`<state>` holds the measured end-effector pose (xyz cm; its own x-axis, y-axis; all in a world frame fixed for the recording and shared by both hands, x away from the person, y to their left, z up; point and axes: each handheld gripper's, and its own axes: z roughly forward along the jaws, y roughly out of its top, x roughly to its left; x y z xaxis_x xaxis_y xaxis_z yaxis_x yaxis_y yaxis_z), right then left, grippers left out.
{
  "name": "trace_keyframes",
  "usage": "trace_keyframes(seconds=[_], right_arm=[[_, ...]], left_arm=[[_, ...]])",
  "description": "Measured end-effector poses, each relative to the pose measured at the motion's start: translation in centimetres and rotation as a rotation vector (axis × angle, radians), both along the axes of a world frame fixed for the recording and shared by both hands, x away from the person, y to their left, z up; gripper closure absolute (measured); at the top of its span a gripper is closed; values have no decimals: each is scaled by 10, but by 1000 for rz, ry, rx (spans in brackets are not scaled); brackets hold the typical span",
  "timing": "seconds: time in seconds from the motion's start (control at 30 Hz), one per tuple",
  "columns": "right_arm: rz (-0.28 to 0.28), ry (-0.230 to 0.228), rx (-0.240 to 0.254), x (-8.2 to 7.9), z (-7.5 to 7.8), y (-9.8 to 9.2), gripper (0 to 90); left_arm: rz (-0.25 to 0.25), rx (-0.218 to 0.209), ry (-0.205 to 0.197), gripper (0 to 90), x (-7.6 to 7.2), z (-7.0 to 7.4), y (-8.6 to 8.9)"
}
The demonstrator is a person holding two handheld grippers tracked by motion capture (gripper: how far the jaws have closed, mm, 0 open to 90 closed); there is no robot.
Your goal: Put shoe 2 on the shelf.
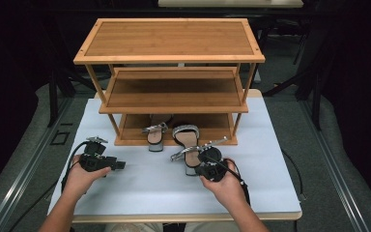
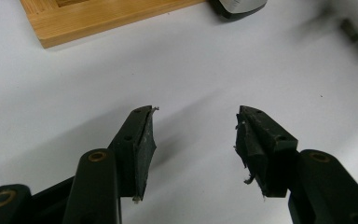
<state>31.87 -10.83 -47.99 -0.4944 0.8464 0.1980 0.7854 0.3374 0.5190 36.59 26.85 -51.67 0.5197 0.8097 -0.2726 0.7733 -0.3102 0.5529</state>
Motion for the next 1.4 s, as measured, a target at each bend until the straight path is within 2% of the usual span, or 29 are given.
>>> trace_keyframes(seconds=[0.13,0.3,0.57,0.67,0.83,0.97,1.1,1.4], right_arm=[[2,-19,8,7,4,5,900],[-9,-14,-11,16,2,8,900],[-39,6,17,31,-3,12,900],[-27,15,40,33,-1,12,900],[-25,9,48,33,1,15,900],[-4,4,35,31,-5,29,900],[23,6,53,32,-5,38,900],[45,5,37,40,-15,55,900]], left_arm=[[7,-3,-1,466,0,0,0],[4,-2,1,466,0,0,0],[4,-1,4,466,1,-1,1],[3,-2,4,466,1,-2,0],[-1,1,8,467,1,-2,-1],[-3,2,8,466,1,-2,-1],[-2,1,12,467,1,-3,-1],[-6,5,14,467,1,-4,-2]])
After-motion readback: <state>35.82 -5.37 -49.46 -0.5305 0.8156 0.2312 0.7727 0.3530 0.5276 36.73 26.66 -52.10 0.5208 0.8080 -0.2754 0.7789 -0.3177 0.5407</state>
